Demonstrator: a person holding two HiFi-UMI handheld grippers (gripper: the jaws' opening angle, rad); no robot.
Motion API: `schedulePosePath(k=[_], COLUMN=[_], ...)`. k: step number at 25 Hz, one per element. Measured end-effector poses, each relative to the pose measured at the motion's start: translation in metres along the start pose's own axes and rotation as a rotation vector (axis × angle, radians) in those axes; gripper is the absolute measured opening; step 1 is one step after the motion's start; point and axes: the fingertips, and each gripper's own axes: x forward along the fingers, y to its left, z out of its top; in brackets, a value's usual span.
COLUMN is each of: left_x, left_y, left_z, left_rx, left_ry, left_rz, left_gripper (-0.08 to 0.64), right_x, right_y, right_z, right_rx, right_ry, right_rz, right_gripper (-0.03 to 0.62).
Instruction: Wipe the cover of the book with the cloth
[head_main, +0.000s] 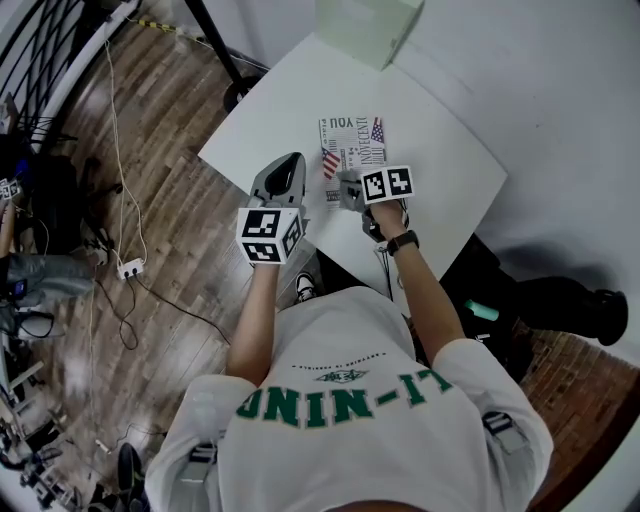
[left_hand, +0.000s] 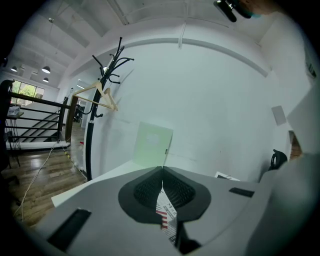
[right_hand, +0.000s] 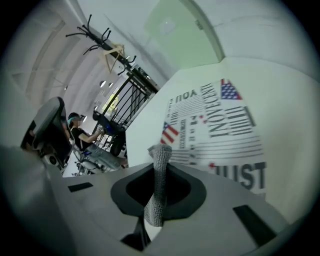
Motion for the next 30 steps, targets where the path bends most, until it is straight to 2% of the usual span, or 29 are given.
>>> schedulePosePath(k=[2, 5, 9, 13, 20, 25, 30], left_x=[-0.003, -0.006, -0.007, -0.001, 0.01, 0.011, -0.001], left_y=[0.002, 0.001, -0.002, -0.01, -0.029, -0.033, -0.024], left_z=[-0.001, -0.001, 0.004, 0.006, 0.004, 0.008, 0.014], left_rx=[-0.004, 0.001, 0.0, 0.003, 0.007, -0.005, -0.023], left_ry=[0.001, 0.0, -0.003, -0.009, 0.001, -0.009, -0.027], left_rz=[0.006, 0.008, -0.002, -0.026, -0.077, -0.088, -0.059], left_gripper=[0.015, 0.015, 0.015, 0.015, 0.015, 0.015, 0.015], right_x=[0.024, 0.044, 0.035, 0.007, -0.058, -0.064, -0.067], right_y=[0.027, 0.04, 0.028, -0.007, -0.084, -0.093, -0.096], right_z=[-0.013, -0.027, -0.027, -0.025, -0.023, -0.023, -0.023], right_rx=[-0.064, -0.131, -0.078, -0.02, 0.042, 0.071, 0.123], right_ry=[0.06, 0.112, 0.071, 0.013, -0.058, -0.063, -0.087], right_rz=[0.019, -0.002, 0.001, -0.029, -0.18, -0.204, -0.234], right_gripper=[0.035, 0.035, 0.035, 0.035, 0.034, 0.034, 0.034])
